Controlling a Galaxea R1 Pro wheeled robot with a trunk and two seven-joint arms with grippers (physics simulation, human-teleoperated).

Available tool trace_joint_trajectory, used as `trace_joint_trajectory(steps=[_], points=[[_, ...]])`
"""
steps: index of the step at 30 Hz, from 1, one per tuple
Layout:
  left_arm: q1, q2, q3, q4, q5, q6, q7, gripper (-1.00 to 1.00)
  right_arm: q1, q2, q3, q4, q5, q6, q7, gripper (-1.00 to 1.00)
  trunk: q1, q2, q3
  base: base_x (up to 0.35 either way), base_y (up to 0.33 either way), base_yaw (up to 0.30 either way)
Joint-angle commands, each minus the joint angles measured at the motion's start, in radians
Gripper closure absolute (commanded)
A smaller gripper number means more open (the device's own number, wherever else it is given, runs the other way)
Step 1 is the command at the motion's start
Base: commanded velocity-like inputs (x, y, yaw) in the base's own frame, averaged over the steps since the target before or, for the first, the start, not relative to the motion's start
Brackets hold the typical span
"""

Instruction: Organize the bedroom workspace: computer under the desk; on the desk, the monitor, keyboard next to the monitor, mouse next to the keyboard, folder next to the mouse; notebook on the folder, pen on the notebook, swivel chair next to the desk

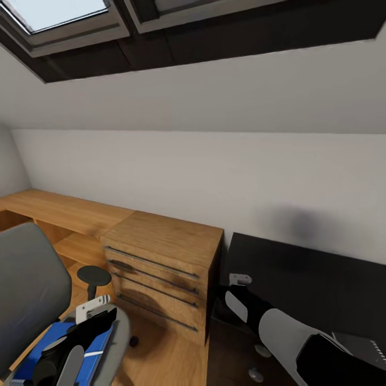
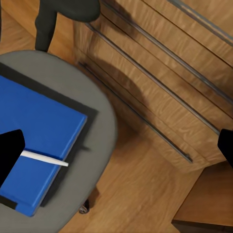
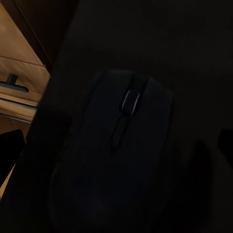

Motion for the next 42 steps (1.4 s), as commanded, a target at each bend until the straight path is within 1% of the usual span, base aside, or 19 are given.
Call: trace_joint_trajectory(steps=[1,5,6,13,14,38,40,41,42], points=[[-0.001,0.000,0.000,-0.001,0.011,0.003,0.008,-1.00,-0.001,-0.001,0.008,-0.002,-0.006,0.010,-0.006,-1.00,0.004,-0.008,-0.004,0.000,0.000,0.000],[-0.001,0.000,0.000,-0.001,0.011,0.003,0.008,-1.00,-0.001,-0.001,0.008,-0.002,-0.006,0.016,-0.006,-1.00,0.019,-0.036,-0.017,0.000,0.000,0.000],[-0.001,0.000,0.000,-0.001,0.011,0.003,0.008,-1.00,-0.001,-0.001,0.002,-0.002,-0.006,0.018,-0.006,-1.00,0.023,-0.043,-0.020,0.000,0.000,0.000],[-0.001,0.000,0.000,-0.001,0.011,0.004,0.008,-1.00,-0.001,0.000,-0.009,-0.002,-0.004,0.019,-0.006,-1.00,0.023,-0.043,-0.020,0.000,0.000,0.000],[-0.001,0.000,0.000,-0.001,0.011,0.005,0.008,-1.00,-0.001,0.000,-0.010,-0.002,-0.004,0.019,-0.006,1.00,0.023,-0.043,-0.020,0.000,0.000,0.000],[-0.001,0.000,0.000,0.000,0.012,0.006,0.008,-1.00,-0.001,0.000,-0.012,-0.007,-0.004,0.017,-0.006,1.00,0.023,-0.043,-0.020,0.000,0.000,0.000],[-0.001,0.000,0.000,0.000,0.012,0.006,0.008,-1.00,-0.001,0.000,-0.016,-0.009,-0.004,0.017,-0.005,1.00,0.023,-0.043,-0.020,0.000,0.000,0.000],[-0.001,0.000,0.000,0.000,0.012,0.006,0.008,-1.00,-0.001,0.000,-0.027,-0.010,-0.004,0.017,-0.004,1.00,0.023,-0.043,-0.020,0.000,0.000,0.000],[-0.001,0.000,0.000,0.000,0.012,0.006,0.008,-1.00,-0.001,0.000,-0.030,-0.010,-0.004,0.017,-0.004,1.00,0.023,-0.043,-0.020,0.000,0.000,0.000]])
